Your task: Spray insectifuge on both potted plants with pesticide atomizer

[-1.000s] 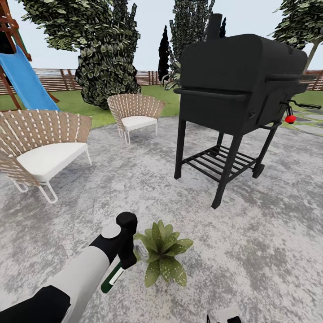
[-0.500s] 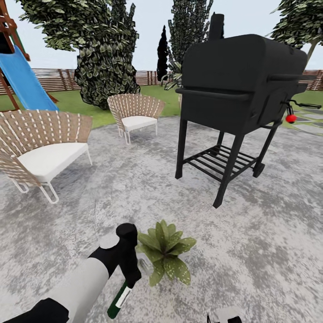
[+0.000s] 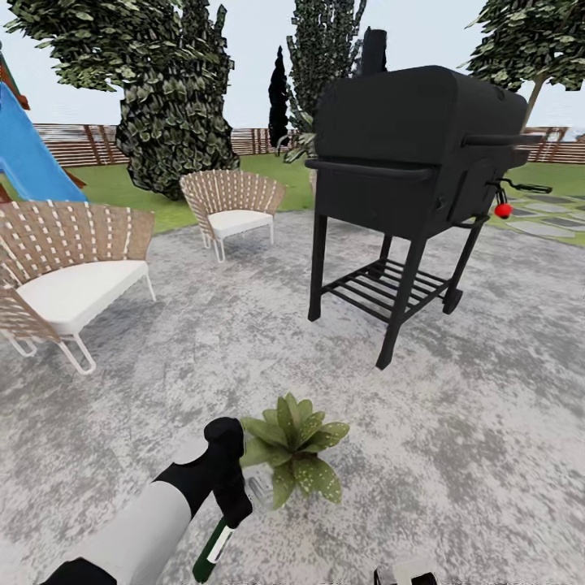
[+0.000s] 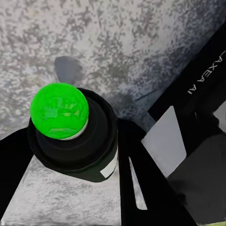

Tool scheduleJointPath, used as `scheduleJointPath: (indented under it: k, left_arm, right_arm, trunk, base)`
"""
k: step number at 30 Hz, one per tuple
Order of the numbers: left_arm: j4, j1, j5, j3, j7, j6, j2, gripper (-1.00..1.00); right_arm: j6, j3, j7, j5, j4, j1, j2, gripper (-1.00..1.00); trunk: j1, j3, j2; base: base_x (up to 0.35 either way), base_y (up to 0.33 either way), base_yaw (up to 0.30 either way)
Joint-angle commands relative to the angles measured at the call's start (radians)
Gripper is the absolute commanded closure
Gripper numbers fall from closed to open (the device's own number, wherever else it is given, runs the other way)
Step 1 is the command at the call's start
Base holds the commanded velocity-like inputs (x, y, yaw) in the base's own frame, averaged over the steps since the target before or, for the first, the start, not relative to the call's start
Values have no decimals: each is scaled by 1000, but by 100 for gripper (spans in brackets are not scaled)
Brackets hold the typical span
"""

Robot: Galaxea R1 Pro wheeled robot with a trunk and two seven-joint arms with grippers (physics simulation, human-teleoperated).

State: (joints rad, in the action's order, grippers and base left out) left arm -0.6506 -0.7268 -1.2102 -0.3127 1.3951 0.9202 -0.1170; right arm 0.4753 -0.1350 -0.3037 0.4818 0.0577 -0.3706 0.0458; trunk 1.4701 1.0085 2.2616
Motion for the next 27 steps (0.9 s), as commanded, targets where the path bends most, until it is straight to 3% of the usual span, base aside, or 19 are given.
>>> scheduleJointPath:
  k: [1,6,9,15,27]
  left_arm:
    - [-2,0,-7,1,-16,11,0,100]
    - [-2,0,-10,77,-68,10,16,100]
    - [-4,-1,-11,94,-73,9,37,100]
    - [-6,-2,-11,95,-74,9,38,100]
    - [-8,-8,-11,93,-108,9,32,100]
  right_arm:
    - [3,-8,-5,11,-1,-1,0,-100]
    - [2,-8,-5,11,-1,-1,2,-100]
    - [3,-8,-5,11,-1,-1,3,-100]
    - [3,-9,-5,11,-1,-1,3,-100]
    - [3,-9,-5,11,-1,-1,0,-100]
  trunk:
    - [0,1,0]
    - [0,-1,0]
    - [0,-1,0]
    - [0,-1,0]
    - [0,-1,0]
  base:
    - [-128,278,-48]
    - [-177,265,-149]
    - [-175,256,-23]
    - [63,302,-23]
    - [242,251,-282]
